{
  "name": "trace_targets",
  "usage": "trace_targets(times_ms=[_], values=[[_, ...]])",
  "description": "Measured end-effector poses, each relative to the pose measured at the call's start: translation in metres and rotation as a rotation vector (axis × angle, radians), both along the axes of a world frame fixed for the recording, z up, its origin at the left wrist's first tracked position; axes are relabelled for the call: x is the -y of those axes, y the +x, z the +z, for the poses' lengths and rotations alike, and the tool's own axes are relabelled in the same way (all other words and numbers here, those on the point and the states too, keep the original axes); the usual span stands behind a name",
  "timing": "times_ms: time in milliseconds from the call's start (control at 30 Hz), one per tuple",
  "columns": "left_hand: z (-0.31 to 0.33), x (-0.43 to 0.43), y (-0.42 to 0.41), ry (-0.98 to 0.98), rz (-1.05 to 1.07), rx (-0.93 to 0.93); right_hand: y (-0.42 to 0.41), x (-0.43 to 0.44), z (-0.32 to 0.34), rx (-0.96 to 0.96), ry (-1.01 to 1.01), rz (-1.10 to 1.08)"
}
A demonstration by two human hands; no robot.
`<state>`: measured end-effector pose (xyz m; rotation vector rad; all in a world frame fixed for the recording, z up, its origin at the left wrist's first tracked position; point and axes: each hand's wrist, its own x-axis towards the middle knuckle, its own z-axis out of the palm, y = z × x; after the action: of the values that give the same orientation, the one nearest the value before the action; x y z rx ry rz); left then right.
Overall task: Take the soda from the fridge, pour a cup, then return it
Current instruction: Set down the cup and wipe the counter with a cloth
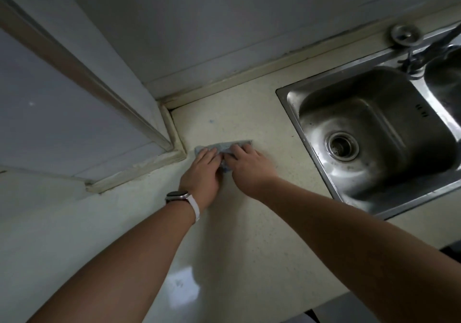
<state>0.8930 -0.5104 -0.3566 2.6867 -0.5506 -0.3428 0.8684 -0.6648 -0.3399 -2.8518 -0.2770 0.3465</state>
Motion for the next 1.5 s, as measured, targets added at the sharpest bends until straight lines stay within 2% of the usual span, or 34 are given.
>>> trace_targets(times_ms=[400, 633, 967, 1267, 1500], values=[[0.010, -0.003, -0.012, 0.009, 0.031, -0.037, -0.006, -0.008, 0.004, -0.050, -0.001, 0.004], [0.008, -0.037, -0.076, -0.020, 0.041, -0.038, -0.066, -0.038, 0.013, -0.083, 0.005, 0.041], [0.015, -0.118, -0.179, 0.060, -0.024, -0.004, -0.161, -0.101, 0.014, -0.093, -0.064, 0.234], [0.015, -0.189, -0.258, 0.058, 0.079, -0.002, -0.213, -0.169, 0.016, -0.094, -0.083, 0.418], [0.013, -0.242, -0.286, 0.100, 0.063, 0.040, -0.234, -0.218, 0.017, -0.095, -0.099, 0.501]])
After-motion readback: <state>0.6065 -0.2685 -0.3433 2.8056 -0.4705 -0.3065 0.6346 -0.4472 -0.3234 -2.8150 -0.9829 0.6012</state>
